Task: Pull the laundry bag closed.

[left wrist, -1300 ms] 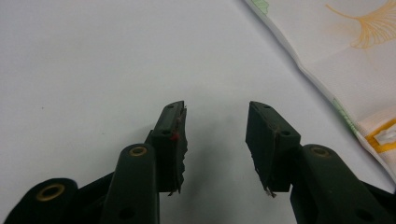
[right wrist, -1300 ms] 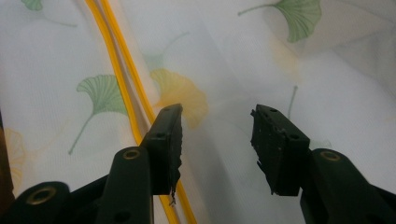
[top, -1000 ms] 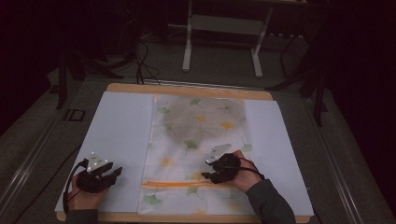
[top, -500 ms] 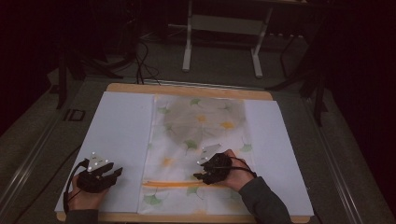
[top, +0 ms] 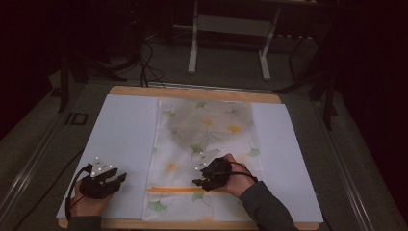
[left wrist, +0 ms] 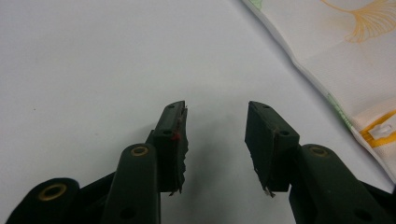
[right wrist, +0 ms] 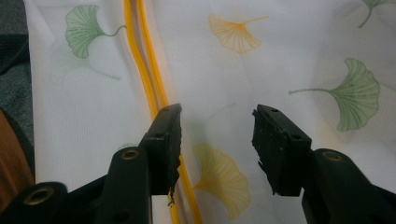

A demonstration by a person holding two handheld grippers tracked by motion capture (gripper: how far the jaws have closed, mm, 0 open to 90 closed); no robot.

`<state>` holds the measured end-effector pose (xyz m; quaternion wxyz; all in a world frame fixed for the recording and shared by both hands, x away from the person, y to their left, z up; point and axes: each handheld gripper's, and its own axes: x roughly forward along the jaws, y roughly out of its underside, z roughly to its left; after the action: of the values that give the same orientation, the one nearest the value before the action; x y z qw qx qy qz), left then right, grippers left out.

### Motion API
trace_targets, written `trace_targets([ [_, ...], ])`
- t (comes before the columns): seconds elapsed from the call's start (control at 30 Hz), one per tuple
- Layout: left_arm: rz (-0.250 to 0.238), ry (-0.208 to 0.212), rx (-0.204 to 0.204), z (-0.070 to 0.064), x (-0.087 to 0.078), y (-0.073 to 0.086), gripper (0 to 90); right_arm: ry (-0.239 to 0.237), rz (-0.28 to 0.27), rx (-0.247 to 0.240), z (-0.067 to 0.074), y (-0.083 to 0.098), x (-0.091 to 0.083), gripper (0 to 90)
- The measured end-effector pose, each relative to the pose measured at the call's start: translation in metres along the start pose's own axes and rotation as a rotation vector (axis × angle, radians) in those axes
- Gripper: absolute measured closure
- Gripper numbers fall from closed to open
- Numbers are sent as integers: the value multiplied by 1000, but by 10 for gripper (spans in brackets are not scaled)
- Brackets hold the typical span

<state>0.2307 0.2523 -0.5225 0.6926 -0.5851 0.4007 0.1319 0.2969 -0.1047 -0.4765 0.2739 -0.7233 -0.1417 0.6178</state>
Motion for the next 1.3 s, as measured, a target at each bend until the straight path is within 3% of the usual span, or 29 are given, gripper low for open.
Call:
trace_targets([
  [0.87, -7, 6, 2, 0, -1, 0, 577, -48, -3, -45, 11, -24, 17, 565],
  [1.07, -2, 3, 1, 0, -1, 0, 577, -70, 5, -52, 14, -28, 22, 631],
  [1.3, -1, 7, 3, -1, 0, 0, 577, -84, -15, -53, 16, -33, 27, 644],
])
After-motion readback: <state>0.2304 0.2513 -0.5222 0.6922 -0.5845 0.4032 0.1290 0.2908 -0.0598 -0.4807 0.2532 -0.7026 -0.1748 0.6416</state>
